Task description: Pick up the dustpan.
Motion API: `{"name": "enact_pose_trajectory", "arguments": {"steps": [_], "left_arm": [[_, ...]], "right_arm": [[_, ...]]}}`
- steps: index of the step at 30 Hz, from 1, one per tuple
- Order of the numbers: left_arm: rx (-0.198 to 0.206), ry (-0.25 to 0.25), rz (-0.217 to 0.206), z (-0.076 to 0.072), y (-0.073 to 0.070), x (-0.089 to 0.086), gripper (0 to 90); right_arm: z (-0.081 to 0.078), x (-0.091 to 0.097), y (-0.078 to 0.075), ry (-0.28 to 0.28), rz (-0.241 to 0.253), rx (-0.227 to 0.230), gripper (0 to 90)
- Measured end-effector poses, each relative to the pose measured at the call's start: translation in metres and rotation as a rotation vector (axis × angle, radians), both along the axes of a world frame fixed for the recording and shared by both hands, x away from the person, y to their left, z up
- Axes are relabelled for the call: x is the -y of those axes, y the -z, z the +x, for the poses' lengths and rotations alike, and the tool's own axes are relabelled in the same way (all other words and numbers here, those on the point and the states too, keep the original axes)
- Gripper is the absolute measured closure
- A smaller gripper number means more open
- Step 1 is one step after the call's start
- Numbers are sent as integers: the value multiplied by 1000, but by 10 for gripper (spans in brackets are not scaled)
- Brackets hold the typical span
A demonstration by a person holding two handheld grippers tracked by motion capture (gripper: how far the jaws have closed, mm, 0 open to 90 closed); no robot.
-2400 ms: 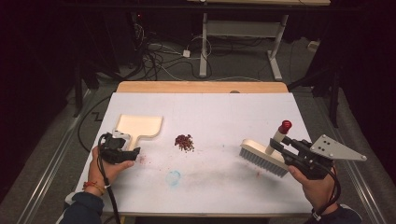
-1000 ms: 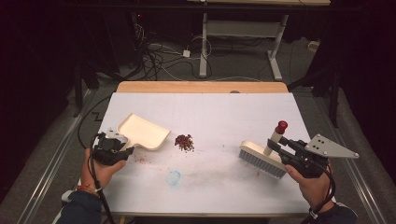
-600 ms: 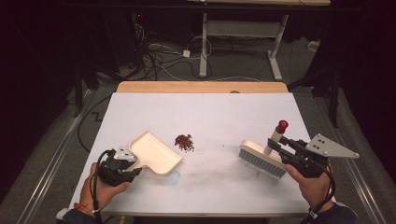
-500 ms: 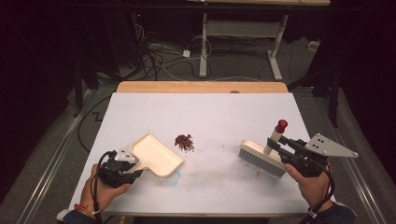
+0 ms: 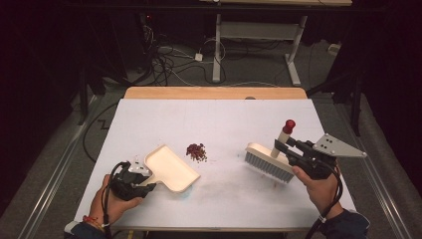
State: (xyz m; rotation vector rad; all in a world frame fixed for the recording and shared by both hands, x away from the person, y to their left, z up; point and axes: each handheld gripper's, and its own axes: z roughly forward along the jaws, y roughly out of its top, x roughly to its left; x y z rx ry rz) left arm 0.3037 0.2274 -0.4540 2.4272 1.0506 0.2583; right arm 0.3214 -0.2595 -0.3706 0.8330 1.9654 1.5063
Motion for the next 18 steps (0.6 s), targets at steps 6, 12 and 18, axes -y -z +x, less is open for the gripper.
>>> {"name": "enact_pose_trajectory", "arguments": {"steps": [6, 12, 18], "left_arm": [[-6, 11, -4, 3, 2, 0, 642], [2, 14, 1, 3, 3, 1, 642], [7, 13, 3, 2, 3, 1, 642]], "right_arm": [[10, -6, 0, -7, 17, 1, 703], [16, -12, 2, -9, 20, -6, 704], [21, -19, 4, -9, 15, -7, 704]]}}
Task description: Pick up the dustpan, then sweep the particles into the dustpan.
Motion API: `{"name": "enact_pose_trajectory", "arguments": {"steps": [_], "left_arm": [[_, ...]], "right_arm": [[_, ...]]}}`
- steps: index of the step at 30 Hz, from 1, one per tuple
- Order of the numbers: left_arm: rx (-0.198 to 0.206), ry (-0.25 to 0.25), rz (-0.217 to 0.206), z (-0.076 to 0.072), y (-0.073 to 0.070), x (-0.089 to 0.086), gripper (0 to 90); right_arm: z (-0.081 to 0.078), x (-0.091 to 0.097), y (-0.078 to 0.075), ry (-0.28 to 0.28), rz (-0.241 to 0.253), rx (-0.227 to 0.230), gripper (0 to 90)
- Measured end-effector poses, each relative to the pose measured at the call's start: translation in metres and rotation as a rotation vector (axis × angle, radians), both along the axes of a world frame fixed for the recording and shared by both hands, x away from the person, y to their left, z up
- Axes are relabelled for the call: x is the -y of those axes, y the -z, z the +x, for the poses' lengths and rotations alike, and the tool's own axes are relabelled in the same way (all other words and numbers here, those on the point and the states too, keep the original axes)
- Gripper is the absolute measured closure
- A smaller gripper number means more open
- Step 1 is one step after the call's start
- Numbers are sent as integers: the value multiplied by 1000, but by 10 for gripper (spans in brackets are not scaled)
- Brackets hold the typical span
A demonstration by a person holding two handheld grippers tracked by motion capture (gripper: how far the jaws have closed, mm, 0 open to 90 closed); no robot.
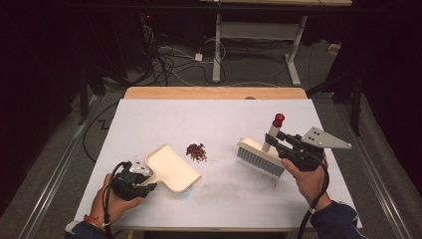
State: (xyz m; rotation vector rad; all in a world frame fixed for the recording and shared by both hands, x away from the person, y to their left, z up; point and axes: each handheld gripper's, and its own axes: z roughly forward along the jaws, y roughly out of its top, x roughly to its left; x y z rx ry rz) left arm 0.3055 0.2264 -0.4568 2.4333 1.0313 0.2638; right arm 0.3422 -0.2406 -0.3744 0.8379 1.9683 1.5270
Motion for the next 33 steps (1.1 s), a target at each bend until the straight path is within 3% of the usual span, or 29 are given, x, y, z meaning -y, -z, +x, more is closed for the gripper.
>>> {"name": "enact_pose_trajectory", "arguments": {"steps": [11, 16, 21, 25, 29, 32, 33], "left_arm": [[-2, 6, -5, 0, 3, -2, 642], [-2, 9, 3, 0, 3, -1, 642], [-2, 12, 1, 2, 2, -1, 642], [-2, 19, 5, 3, 2, 0, 642], [-6, 20, 1, 4, 3, 0, 642], [-10, 24, 7, 5, 4, 0, 642], [-14, 25, 4, 6, 5, 0, 642]], "right_arm": [[10, -9, 3, -18, -2, -4, 704], [12, -25, 3, -48, -44, -1, 704], [16, -34, 2, -67, -46, 1, 704], [24, -45, -1, -81, -41, 5, 704], [41, -61, -1, -95, 33, -38, 704], [49, -71, -2, -84, 17, -26, 704], [59, -83, -2, -76, 9, -23, 704]]}}
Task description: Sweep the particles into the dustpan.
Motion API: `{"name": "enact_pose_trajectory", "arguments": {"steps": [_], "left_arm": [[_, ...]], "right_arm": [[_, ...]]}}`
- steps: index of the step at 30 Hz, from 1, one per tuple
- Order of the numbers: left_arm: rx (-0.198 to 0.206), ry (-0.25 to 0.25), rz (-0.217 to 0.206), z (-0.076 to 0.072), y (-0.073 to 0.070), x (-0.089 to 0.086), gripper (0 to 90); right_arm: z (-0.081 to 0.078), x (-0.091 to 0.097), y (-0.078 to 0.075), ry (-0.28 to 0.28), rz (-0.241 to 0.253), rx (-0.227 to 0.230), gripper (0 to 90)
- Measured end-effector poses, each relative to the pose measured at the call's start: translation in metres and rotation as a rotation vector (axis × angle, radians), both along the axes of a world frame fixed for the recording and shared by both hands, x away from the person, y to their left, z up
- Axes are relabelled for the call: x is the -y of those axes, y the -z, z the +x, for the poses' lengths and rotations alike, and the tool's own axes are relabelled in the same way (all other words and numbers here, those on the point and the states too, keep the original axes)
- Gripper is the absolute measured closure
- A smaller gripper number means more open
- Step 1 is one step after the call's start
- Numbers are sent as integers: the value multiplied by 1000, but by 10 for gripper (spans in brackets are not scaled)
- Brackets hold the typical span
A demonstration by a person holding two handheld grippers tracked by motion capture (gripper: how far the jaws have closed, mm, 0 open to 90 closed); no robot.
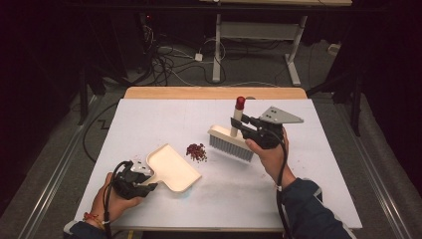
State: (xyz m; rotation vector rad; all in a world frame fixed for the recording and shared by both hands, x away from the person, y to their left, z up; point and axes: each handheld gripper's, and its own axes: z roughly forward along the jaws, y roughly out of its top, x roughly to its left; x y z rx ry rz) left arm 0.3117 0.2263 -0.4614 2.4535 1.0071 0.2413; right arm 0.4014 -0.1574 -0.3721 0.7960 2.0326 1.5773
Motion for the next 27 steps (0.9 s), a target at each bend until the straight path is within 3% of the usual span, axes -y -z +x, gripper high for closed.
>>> {"name": "enact_pose_trajectory", "arguments": {"steps": [6, 11, 13, 16, 20, 27], "left_arm": [[4, 7, 3, 2, 1, 5, 642], [6, 11, 5, 3, 0, 4, 642], [4, 8, 4, 2, 0, 4, 642], [-2, 7, 2, 3, 0, 4, 642], [-5, 3, 0, 3, 1, 5, 642], [-2, 1, 4, 3, 1, 5, 642]], "right_arm": [[22, -22, -1, 26, -29, 9, 705], [44, -43, 3, 114, -81, 38, 705], [52, -49, 10, 142, -94, 26, 705], [58, -54, 18, 143, -70, 11, 705], [54, -62, 20, 118, -43, -5, 704], [28, -80, 29, 39, -36, -16, 693]]}}
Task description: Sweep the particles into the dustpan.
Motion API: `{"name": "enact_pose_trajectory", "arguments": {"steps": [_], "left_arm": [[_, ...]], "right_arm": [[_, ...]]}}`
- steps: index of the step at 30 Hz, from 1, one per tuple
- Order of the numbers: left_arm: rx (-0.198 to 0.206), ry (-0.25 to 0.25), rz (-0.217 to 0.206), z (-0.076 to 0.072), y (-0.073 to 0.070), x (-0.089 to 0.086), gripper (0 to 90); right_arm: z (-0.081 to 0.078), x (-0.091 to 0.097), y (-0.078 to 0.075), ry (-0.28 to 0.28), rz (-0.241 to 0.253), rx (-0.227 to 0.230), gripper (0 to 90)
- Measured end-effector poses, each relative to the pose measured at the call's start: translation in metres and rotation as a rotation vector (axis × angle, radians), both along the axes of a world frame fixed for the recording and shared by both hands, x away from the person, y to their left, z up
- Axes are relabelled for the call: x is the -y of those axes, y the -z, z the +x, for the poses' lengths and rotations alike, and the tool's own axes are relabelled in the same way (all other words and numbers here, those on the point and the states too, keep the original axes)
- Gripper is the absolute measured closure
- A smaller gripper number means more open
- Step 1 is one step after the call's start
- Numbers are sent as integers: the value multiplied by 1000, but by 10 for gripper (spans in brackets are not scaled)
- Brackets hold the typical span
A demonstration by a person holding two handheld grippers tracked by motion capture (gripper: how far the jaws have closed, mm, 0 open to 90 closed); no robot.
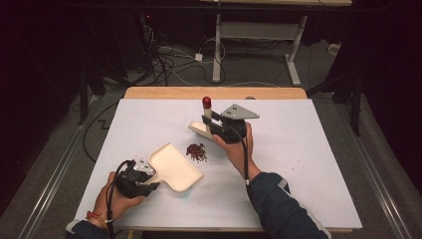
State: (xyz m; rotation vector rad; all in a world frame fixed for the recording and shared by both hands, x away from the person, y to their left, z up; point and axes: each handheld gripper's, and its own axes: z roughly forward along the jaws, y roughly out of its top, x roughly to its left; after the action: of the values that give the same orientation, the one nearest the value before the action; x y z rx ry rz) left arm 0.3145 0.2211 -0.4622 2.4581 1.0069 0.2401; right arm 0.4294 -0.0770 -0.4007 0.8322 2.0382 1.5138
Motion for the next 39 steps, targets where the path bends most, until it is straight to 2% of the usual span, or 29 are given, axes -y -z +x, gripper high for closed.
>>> {"name": "enact_pose_trajectory", "arguments": {"steps": [5, 7, 11, 16, 19, 25, 29, 31, 34, 39], "left_arm": [[-10, -7, -8, 1, 0, 0, 641], [-40, -22, -15, 5, -1, 2, 642], [-62, -39, 1, 9, -3, 7, 642], [-55, -34, -9, 9, -3, 5, 642], [-43, -37, 5, 8, -5, 8, 642], [-50, -38, 32, 9, -6, 11, 642], [-46, -43, 38, 10, -7, 14, 642], [-46, -44, 36, 10, -7, 14, 641], [-49, -54, 28, 13, -7, 20, 641], [-40, -56, 37, 14, -7, 27, 640]], "right_arm": [[-14, -4, 4, -21, 32, -17, 688], [-18, -5, 5, -5, 50, -32, 685], [-25, -10, 8, 26, 67, -48, 680], [-29, -10, 7, 22, 82, -50, 680], [-30, -10, 7, 20, 87, -53, 679], [-35, -12, 7, -1, 99, -59, 679], [-39, -14, 8, 24, 106, -61, 678], [-43, -15, 8, 46, 121, -72, 677], [-50, -17, 8, 47, 141, -79, 679], [-62, -27, 7, 25, 127, -69, 679]]}}
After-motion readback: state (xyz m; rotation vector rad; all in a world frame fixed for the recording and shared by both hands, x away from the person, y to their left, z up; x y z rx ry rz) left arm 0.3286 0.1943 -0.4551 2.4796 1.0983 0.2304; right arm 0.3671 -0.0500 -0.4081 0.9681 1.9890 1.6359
